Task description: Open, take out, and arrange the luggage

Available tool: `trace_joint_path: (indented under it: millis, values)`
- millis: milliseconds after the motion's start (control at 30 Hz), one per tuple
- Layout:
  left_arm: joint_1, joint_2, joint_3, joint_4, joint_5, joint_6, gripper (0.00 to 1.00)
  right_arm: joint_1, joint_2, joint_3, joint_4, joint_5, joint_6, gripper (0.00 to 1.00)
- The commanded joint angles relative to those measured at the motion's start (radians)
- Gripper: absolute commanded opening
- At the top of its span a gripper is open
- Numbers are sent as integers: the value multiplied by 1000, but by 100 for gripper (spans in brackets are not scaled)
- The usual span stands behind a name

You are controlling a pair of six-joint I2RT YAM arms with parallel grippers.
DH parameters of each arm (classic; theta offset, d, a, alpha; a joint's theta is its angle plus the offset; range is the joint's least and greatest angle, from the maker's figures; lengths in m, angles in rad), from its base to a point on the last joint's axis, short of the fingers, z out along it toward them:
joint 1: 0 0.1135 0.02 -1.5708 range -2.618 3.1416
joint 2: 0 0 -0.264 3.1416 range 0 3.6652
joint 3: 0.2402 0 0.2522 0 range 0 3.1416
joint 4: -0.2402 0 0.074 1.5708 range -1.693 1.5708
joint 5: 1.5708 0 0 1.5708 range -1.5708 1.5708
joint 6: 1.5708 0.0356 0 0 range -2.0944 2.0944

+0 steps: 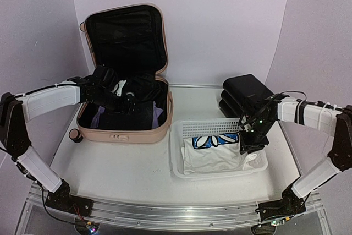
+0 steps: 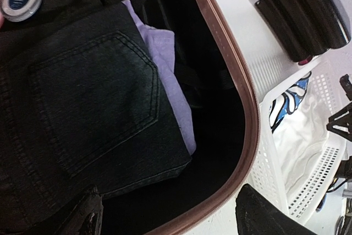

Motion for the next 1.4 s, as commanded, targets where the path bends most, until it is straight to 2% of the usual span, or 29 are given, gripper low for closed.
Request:
trace_joint_path:
  millis: [0, 133, 267, 333, 467, 600, 667, 800, 967, 1367]
  values:
    - [-49, 68, 107, 4, -33, 15, 84, 0, 79, -62, 64, 188, 25, 31]
    - [-95, 191, 211, -34, -132, 42, 82, 0, 128, -134, 170, 163, 72, 30]
    - [-130, 330, 347, -122, -283, 43, 80, 2, 71, -109, 148, 143, 86, 32]
    - [-142, 384, 393, -155, -355, 43, 78, 2, -18, -86, 121, 120, 80, 38]
    - [-156, 437, 433, -179, -420, 48, 76, 3, -200, -42, 102, 60, 58, 59]
    - [-159, 463, 447, -192, -422, 32, 75, 2, -263, -7, 111, 19, 27, 75]
    - [-159, 462, 445, -192, -418, 13, 73, 3, -254, 11, 117, 0, 16, 79]
    - [-159, 459, 444, -197, -413, -26, 68, 3, -207, 41, 128, -66, 16, 83]
    - [-160, 476, 461, -214, -418, -50, 72, 3, -190, 9, 226, -159, 74, 86]
    - [-159, 578, 551, -258, -463, -29, 73, 2, -208, 12, 223, -152, 67, 89]
